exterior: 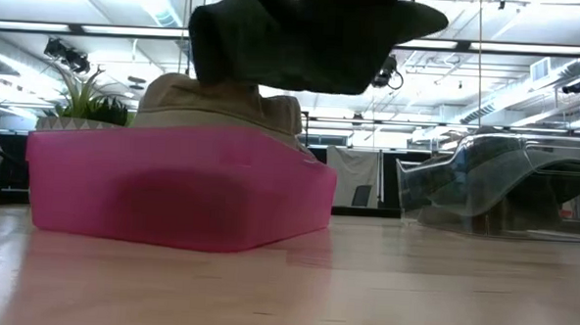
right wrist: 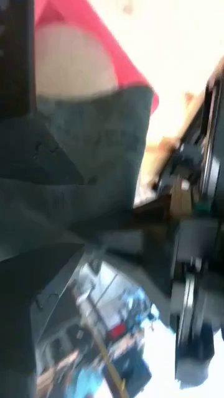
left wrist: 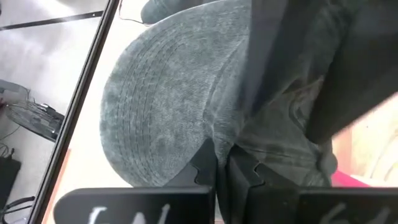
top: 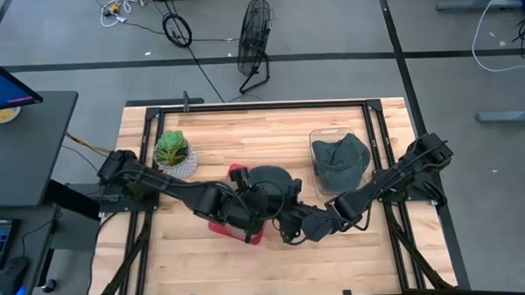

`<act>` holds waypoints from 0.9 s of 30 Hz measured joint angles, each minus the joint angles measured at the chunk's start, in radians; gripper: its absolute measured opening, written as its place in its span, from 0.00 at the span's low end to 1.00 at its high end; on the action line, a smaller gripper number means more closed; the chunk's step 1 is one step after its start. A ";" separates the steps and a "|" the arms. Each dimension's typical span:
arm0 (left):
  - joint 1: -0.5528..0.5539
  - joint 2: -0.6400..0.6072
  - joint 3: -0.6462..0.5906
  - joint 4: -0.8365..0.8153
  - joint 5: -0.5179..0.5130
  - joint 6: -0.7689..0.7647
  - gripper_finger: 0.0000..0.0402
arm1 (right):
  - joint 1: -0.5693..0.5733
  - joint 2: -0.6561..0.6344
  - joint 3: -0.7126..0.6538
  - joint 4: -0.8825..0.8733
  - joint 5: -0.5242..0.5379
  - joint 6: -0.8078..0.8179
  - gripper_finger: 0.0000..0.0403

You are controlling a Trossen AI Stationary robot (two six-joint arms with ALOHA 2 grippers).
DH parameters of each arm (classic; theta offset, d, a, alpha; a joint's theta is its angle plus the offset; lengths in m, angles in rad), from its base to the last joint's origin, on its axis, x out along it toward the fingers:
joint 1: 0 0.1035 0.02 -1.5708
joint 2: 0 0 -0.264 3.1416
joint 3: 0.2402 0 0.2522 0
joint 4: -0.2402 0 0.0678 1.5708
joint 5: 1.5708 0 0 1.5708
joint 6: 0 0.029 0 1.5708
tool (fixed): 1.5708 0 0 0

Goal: Pick & Place hat
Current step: Put the black cap into the transparent bin

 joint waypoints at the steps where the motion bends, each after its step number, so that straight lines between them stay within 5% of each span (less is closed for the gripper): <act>1: 0.000 0.000 0.000 0.001 0.001 0.001 0.03 | 0.003 0.000 0.000 -0.004 0.030 -0.003 0.41; 11: -0.010 0.000 0.000 0.017 0.015 0.023 0.03 | -0.030 0.000 0.000 -0.044 0.070 0.005 0.41; 18: -0.018 0.000 0.000 0.026 0.112 0.076 0.03 | -0.039 0.000 0.000 -0.048 0.039 0.001 0.41; 27: -0.029 0.000 0.000 0.025 0.182 0.103 0.03 | -0.041 0.000 0.000 -0.090 -0.020 0.038 0.25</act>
